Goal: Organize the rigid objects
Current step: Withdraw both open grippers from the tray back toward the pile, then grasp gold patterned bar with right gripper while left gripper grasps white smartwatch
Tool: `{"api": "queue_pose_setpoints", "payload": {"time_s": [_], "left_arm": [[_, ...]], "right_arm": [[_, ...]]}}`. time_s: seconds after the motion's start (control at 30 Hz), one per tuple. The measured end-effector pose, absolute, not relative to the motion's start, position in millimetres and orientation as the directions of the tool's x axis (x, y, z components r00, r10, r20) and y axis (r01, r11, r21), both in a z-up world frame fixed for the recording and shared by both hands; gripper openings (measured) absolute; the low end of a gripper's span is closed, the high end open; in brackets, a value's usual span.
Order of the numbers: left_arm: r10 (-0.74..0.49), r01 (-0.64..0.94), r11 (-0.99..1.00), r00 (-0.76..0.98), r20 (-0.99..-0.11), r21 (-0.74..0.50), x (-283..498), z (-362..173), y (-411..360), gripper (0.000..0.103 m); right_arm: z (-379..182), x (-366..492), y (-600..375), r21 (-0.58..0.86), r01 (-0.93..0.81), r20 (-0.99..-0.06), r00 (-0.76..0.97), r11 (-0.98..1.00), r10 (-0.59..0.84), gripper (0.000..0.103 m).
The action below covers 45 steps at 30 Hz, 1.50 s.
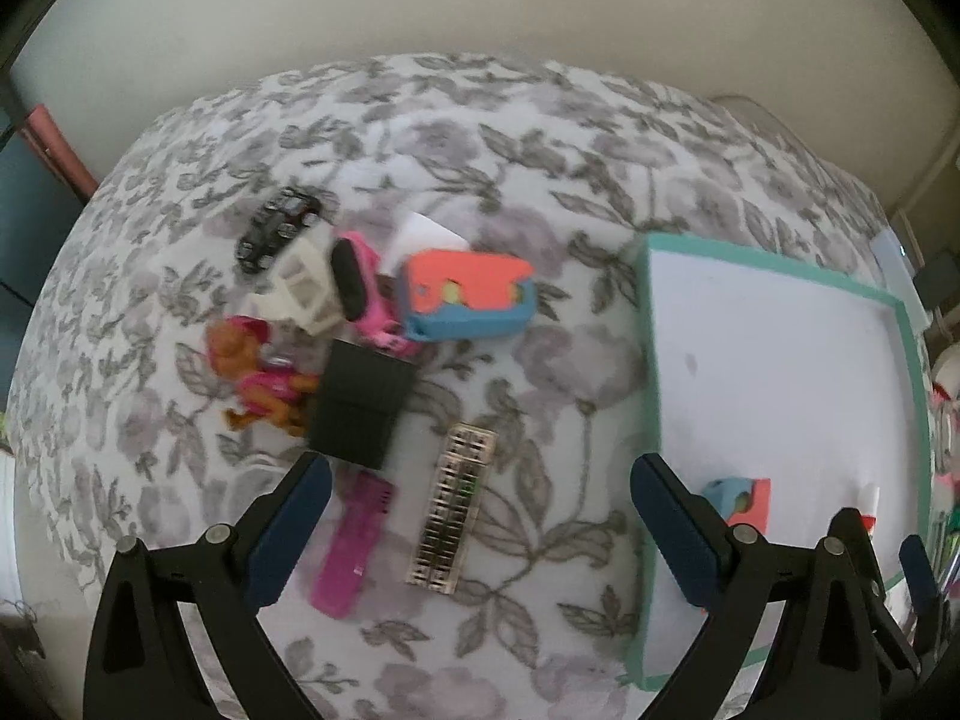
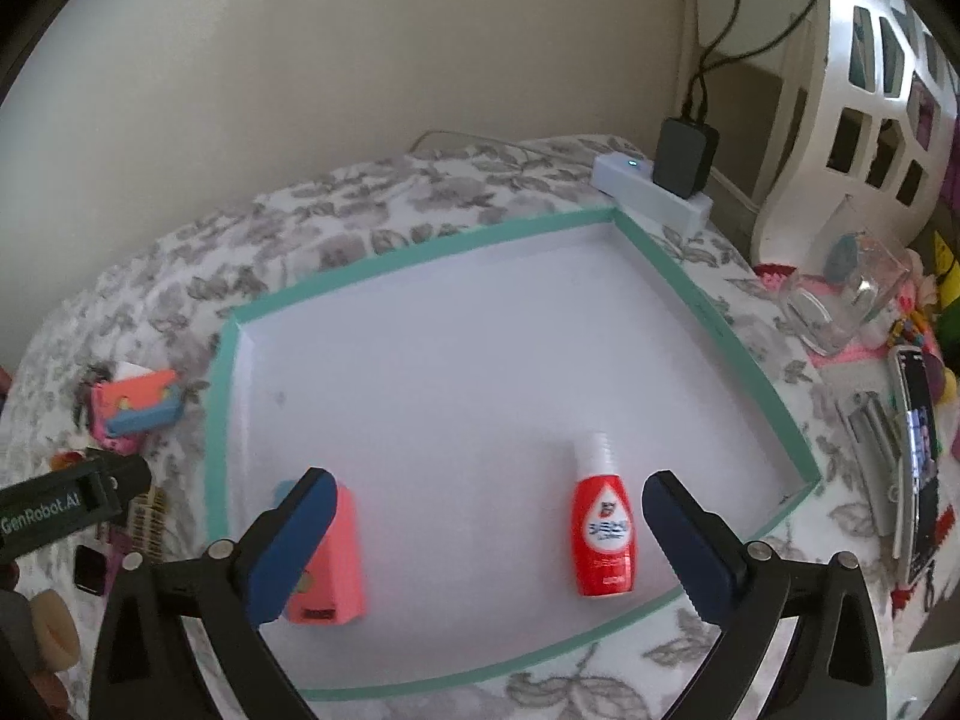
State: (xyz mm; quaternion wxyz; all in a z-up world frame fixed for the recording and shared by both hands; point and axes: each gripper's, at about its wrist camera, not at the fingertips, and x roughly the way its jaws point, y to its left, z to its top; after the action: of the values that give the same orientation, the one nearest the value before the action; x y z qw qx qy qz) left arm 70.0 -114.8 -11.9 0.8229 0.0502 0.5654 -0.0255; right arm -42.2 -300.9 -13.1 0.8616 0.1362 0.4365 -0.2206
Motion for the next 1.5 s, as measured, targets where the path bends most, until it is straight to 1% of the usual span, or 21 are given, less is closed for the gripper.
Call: {"api": "queue_pose_setpoints", "payload": {"time_s": [0.1,0.3,0.43,0.57,0.7,0.9,1.13,1.33,1.5], "left_arm": [[0.014,0.071,0.996,0.379,-0.925,0.044,73.1,-2.3,-99.7,0.100],[0.025,0.018,0.999,0.409,-0.912,0.035,79.8,13.0,-63.7,0.100],[0.045,-0.047,0.998,0.412,-0.910,0.028,84.6,18.1,-33.4,0.100],[0.068,-0.097,0.995,0.417,-0.906,0.030,87.3,22.8,-5.2,0.100],[0.097,-0.138,0.990,0.432,-0.897,0.041,89.1,30.1,20.9,0.100],[0.095,-0.176,0.984,0.421,-0.902,0.021,89.8,29.7,45.5,0.100],[0.052,-0.139,0.990,0.346,-0.937,0.004,92.7,5.8,42.4,0.100],[0.040,-0.127,0.992,0.225,-0.973,0.011,93.5,-30.6,34.1,0.100],[0.021,-0.122,0.993,0.185,-0.983,-0.002,92.0,-44.2,31.2,0.100]], "right_arm": [[-7.2,-40.7,-292.3,0.045,0.469,-0.794,0.553,0.882,-0.254,0.103],[0.1,-33.7,-278.0,0.049,0.423,-0.791,0.569,0.905,-0.224,0.103],[11.9,-26.7,-256.1,-0.018,0.379,-0.751,0.605,0.925,-0.262,0.103],[30.6,-19.2,-231.6,-0.039,0.327,-0.703,0.663,0.944,-0.259,0.103],[46.9,-7.7,-202.0,-0.026,0.243,-0.671,0.715,0.970,-0.197,0.103],[39.7,16.6,-165.0,0.031,0.138,-0.732,0.677,0.990,-0.072,0.103],[0.2,33.7,-143.6,0.097,0.084,-0.819,0.573,0.992,0.032,0.103],[-33.4,38.6,-131.3,0.091,0.070,-0.865,0.499,0.993,0.044,0.103],[-54.1,40.4,-126.2,0.084,0.059,-0.893,0.447,0.995,0.049,0.103]]}}
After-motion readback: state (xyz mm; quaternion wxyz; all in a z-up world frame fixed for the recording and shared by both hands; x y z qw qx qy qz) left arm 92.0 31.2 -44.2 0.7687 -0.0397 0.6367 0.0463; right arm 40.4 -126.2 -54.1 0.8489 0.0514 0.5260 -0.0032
